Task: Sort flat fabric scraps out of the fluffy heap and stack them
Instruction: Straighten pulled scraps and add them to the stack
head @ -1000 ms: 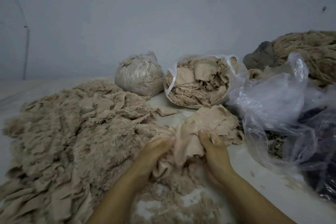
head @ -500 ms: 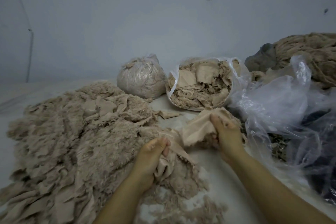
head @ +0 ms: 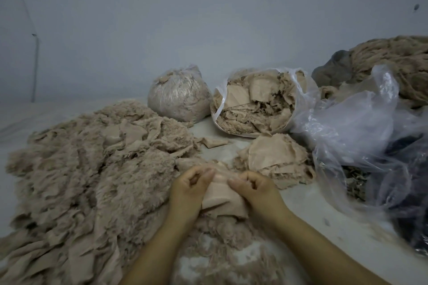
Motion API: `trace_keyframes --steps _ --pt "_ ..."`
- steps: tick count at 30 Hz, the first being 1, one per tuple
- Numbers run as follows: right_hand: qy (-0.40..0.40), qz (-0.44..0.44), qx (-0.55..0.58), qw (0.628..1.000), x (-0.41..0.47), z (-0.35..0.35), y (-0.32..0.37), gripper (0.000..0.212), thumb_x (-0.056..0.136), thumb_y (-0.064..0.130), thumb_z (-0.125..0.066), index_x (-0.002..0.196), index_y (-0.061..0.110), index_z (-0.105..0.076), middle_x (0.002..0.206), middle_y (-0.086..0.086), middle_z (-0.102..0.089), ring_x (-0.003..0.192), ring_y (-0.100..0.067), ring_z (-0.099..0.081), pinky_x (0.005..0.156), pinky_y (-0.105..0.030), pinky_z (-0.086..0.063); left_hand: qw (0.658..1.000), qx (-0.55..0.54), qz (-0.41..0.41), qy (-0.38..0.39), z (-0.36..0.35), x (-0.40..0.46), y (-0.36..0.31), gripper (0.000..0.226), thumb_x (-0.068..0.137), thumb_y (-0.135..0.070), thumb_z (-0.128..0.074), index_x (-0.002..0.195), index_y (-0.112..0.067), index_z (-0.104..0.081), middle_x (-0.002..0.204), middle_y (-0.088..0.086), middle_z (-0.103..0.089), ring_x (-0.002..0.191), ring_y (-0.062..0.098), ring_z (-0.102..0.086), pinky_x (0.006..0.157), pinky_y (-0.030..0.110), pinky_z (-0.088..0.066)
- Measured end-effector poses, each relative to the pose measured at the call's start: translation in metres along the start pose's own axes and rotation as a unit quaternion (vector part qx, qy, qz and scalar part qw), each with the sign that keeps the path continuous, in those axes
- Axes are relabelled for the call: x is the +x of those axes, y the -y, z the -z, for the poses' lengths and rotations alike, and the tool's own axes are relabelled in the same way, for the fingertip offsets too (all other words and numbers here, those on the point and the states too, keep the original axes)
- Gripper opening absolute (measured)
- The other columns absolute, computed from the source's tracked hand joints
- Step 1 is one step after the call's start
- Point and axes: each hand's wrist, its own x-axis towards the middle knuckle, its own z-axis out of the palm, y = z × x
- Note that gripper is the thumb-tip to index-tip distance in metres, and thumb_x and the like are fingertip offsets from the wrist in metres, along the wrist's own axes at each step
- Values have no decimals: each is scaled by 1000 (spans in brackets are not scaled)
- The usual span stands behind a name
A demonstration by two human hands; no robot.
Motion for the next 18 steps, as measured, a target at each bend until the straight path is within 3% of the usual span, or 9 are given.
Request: trace_keyframes --steps 3,6,8,10,12,15,18 --pt "-39 -68 107 991 -2 2 -2 20 88 21 -64 72 10 -58 66 -8 -54 60 -18 -48 55 -27 -40 997 -15 47 60 1 1 -1 15 91 -30 -57 87 -23 -70 84 -7 -72 77 6 -66 69 19 -52" --pt "-22 -87 180 980 -3 4 -1 19 86 23 -64 83 5 -64 80 -15 -64 74 -24 -60 72 -39 -50 990 87 4 110 -2 -1 5 15 90 -14 -61 77 -20 -66 63 -16 -62 61 -2 -54 60 13 -42" --pt "3 -75 149 986 -4 2 -1 23 86 27 -66 87 4 -66 85 -12 -70 79 -23 -66 75 -38 -54 986 117 -23 119 -5 -3 7 16 89 -10 -60 77 -19 -66 66 -13 -62 64 0 -55 63 15 -43" --pt "-27 -58 139 988 -5 -4 -1 15 89 21 -64 84 7 -67 79 -8 -72 73 -20 -68 65 -30 -54 986 123 -38 102 -7 -3 8 16 90 -12 -60 77 -19 -67 69 -10 -64 66 3 -56 63 17 -44" --pt "-96 -45 151 983 -2 -8 -1 13 91 16 -61 80 11 -66 76 -8 -69 71 -21 -63 63 -30 -51 990 129 -34 50 -5 0 11 22 91 -14 -58 73 -23 -65 63 -13 -61 60 3 -52 58 20 -41" --pt "-135 -35 166 976 1 -3 1 10 89 19 -64 82 15 -70 84 -7 -68 78 -18 -62 74 -33 -50 991 130 -20 4 0 3 12 21 93 -15 -55 74 -20 -64 63 -9 -62 60 9 -53 58 25 -40" --pt "-131 -79 203 967 1 8 2 23 86 25 -66 99 7 -69 99 -15 -70 91 -29 -66 87 -42 -51 997 73 8 -24 5 5 9 25 95 -22 -52 74 -13 -62 53 -12 -56 48 1 -47 47 14 -37"
